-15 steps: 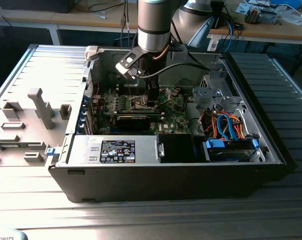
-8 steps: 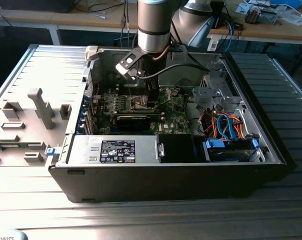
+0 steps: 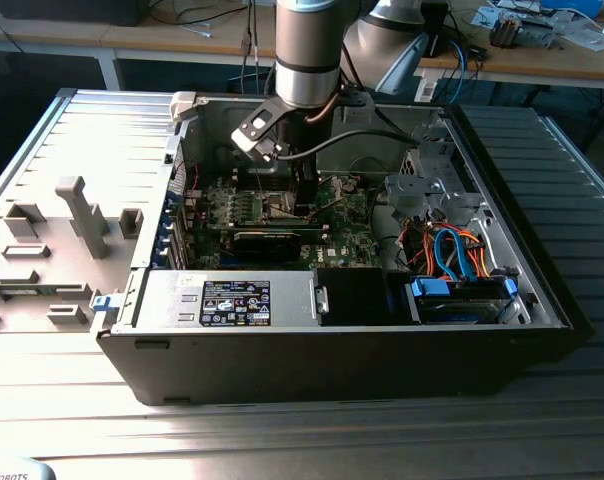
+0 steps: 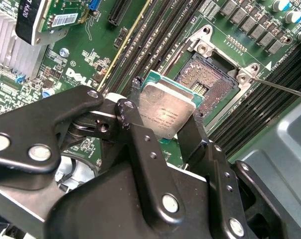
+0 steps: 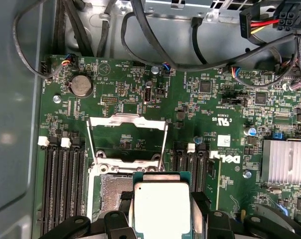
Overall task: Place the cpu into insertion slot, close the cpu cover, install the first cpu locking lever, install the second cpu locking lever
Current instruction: 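Place the cpu into insertion slot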
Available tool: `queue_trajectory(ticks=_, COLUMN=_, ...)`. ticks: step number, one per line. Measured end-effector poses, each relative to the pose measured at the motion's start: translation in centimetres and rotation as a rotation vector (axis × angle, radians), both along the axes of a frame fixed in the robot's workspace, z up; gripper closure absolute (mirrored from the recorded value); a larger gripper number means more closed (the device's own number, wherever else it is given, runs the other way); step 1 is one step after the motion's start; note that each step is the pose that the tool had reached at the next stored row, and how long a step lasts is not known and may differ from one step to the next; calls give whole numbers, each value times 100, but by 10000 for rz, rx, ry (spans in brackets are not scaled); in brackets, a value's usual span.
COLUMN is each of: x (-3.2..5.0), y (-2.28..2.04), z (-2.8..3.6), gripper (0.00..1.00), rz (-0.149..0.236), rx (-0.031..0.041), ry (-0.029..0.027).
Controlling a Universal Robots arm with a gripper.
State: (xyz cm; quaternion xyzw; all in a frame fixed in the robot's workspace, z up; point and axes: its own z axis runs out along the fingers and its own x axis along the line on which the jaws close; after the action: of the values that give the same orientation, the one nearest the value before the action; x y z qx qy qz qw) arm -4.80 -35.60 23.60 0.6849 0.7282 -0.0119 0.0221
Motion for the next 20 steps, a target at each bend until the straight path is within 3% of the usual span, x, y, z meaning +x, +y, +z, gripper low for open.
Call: queue_trajectory(ticks=20, x=0, y=0, z=-52, gripper=46, rz=0, rx=0, ry=0)
